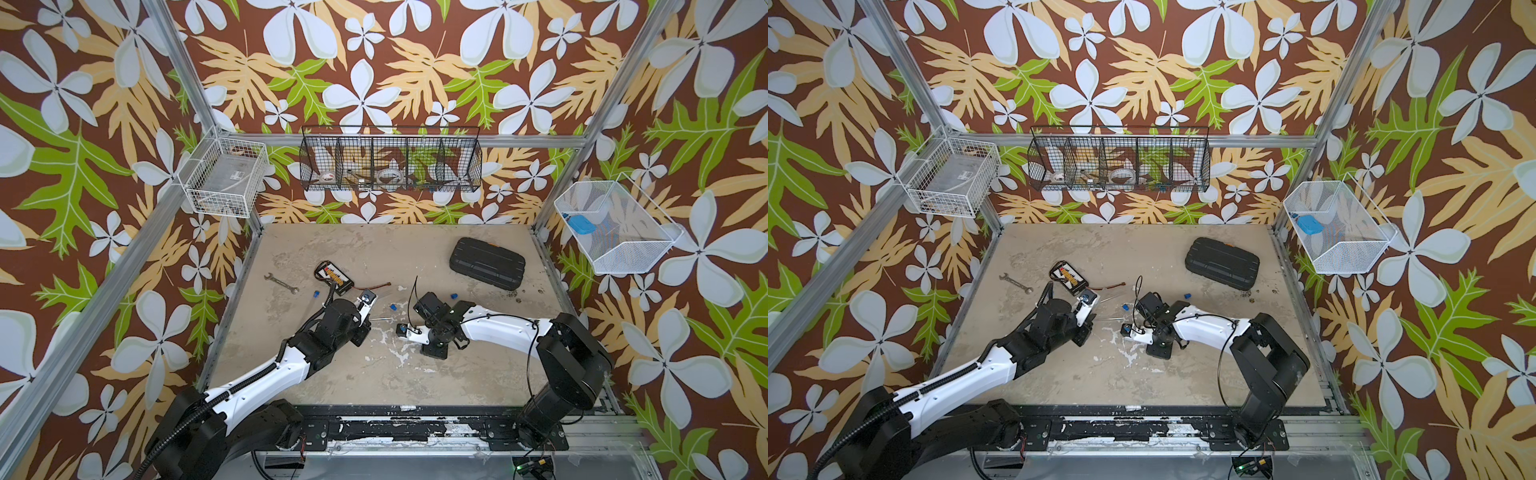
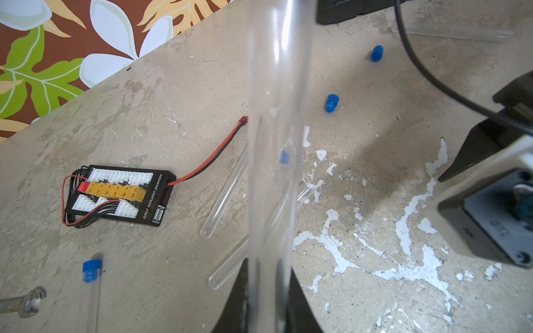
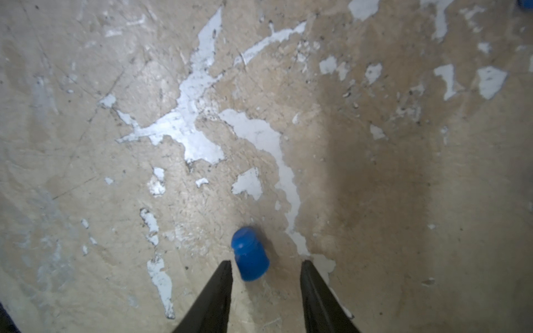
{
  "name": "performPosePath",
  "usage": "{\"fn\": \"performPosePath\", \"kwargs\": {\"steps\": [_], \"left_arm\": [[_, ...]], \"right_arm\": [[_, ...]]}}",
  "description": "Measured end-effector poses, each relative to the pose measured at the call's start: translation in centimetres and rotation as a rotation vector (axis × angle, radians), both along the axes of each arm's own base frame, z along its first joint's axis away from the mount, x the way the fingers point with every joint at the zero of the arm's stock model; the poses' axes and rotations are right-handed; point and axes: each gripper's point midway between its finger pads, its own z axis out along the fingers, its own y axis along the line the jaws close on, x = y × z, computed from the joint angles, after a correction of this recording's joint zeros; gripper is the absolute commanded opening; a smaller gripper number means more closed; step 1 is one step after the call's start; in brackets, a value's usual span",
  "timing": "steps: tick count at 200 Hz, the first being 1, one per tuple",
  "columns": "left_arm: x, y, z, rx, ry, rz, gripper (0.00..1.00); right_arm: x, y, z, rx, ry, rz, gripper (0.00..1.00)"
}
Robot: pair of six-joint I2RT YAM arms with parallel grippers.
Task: Insert stoppers into test tubes
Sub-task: Place the stopper at the center of the board, then pick up the stopper from the center of the board.
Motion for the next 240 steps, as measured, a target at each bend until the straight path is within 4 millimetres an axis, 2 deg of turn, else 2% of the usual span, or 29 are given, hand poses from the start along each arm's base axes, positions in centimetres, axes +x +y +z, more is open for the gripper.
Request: {"fn": "performPosePath", "kwargs": {"steps": [71,118,240], "left_arm": [[0.00,0.00,0.07,-0.001,-0.002,0.000,0.00],[-0.08,-0.11,0.12,-0.006,0.000,-0.007,0.00],[-0.13,-0.19,0.11,-0.007,0.001,-0.013,0.00]], "right_arm": [[-0.51,0.53,-0.21,0.031,0.020,0.030,0.40],[-0.99,-0.01,-0.95,0.014,0.019,0.070,0.39],[-0.85,0.22,-0.62,0.025,-0.013,0.185,0.41]]}}
